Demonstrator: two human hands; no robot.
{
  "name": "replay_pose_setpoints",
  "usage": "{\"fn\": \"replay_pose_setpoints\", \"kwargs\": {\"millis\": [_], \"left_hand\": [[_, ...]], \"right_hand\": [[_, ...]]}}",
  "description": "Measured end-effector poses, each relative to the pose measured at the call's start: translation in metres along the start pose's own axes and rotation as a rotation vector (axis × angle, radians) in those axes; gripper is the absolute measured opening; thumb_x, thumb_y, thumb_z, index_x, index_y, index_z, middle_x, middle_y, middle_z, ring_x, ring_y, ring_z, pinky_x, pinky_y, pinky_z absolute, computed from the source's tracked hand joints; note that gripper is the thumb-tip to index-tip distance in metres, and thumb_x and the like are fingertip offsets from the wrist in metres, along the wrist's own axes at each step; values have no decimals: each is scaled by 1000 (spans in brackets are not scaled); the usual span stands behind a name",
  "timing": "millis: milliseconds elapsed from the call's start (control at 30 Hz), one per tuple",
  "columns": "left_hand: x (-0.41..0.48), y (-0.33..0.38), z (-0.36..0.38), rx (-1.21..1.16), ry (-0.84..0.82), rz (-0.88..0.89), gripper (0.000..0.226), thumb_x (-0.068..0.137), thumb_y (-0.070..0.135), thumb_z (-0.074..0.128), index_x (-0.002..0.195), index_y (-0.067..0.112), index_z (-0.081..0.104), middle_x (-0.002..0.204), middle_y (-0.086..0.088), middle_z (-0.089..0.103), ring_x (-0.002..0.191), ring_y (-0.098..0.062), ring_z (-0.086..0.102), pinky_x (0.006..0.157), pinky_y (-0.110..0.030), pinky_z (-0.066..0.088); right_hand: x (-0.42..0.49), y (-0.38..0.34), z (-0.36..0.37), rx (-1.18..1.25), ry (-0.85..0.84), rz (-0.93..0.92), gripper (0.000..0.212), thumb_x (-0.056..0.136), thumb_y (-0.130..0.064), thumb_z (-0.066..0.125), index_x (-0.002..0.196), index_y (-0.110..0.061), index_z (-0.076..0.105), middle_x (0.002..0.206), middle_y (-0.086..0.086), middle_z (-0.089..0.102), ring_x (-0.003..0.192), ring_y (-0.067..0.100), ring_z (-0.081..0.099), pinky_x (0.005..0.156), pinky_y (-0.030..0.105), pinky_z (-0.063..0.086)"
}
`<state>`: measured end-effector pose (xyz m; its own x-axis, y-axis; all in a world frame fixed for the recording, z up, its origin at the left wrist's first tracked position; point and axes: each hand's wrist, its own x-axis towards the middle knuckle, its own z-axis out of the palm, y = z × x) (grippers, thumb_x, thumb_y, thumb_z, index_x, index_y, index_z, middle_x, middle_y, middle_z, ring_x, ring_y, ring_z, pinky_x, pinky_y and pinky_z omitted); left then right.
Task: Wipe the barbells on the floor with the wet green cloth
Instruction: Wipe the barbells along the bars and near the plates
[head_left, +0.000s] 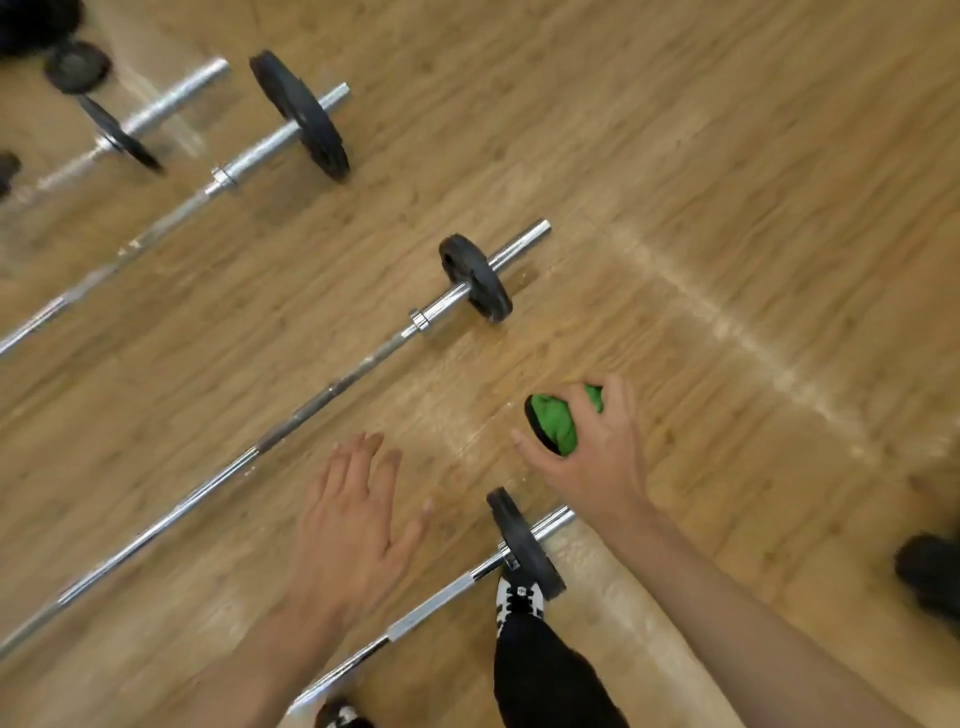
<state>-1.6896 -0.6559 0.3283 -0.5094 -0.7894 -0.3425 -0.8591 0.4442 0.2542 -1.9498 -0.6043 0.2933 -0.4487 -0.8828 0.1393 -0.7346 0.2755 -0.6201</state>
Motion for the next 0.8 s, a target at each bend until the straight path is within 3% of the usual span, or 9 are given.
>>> {"fn": "replay_pose_setpoints", "kwargs": {"millis": [233,367,500,633,800], "left_hand": [[35,34,-122,27,172,-31,72,103,64,27,129,7,62,146,-19,52,140,-40,43,115,-59,38],[55,43,-157,86,182,-4,79,102,67,22,136,8,61,151,-20,50,145,-40,40,120,-57,33],[80,47,-178,46,198,-2,86,102,70,11,138,10,60,153,-18,48,147,-38,36,123,-55,29],[109,44,-177,42,156,32,90,101,73,7,140,11,60,155,-16,47,150,-37,35,126,-52,25],[171,25,-180,20,104,91,90,99,75,9,141,12,59,155,-16,47,148,-37,38,122,-52,31]], "right_hand": [[72,-65,-82,28,104,-12,57,81,-67,65,106,-15,71,107,8,49,102,25,49,66,37,52],[98,-70,-99,-9,129,-11,60,82,-70,62,105,-15,70,107,9,48,103,23,45,64,36,51],[122,-68,-105,-15,129,4,59,82,-71,61,106,-18,68,109,8,48,104,27,47,71,43,52],[139,-67,-101,-35,140,34,59,84,-71,63,109,-18,69,111,8,49,107,25,47,72,37,48],[162,-56,-78,-90,117,119,69,79,-73,64,112,-13,70,115,9,49,110,26,46,75,39,51]]}}
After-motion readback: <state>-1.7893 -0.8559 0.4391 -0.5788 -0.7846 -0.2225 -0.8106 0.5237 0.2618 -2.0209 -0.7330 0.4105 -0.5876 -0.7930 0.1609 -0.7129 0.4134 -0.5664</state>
